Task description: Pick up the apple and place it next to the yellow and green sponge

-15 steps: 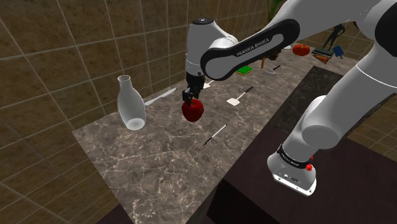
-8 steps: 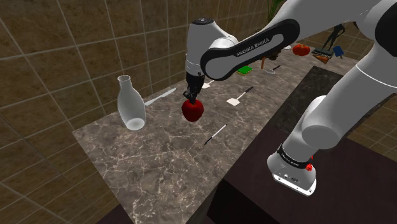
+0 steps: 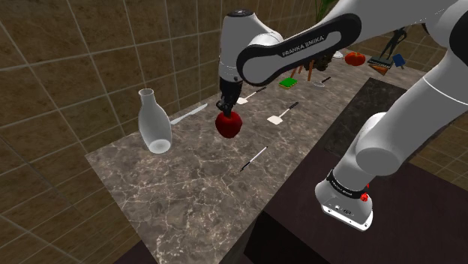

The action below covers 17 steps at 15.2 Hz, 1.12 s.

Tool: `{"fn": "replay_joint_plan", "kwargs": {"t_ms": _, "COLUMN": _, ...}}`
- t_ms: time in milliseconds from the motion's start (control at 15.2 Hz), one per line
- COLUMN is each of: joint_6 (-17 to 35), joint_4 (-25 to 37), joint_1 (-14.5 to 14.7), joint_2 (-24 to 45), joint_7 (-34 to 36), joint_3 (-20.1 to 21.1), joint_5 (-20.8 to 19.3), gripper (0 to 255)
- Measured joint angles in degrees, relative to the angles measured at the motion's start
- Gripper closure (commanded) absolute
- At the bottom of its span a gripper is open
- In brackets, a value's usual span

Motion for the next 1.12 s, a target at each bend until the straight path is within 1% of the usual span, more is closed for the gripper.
{"fn": "replay_joint_plan", "kwargs": {"t_ms": 462, "joint_6": -5.47, "joint_4": 3.3, "joint_1": 0.09, "joint_2": -2.28, "joint_7": -0.98, "joint_3": -0.4, "joint_5": 0.84, "gripper": 255}}
{"fn": "replay_joint_plan", "kwargs": {"t_ms": 1122, "joint_6": -13.35, "joint_4": 9.61, "joint_1": 0.08, "joint_2": -3.94, "joint_7": -1.85, "joint_3": -0.82, "joint_5": 1.37, "gripper": 255}}
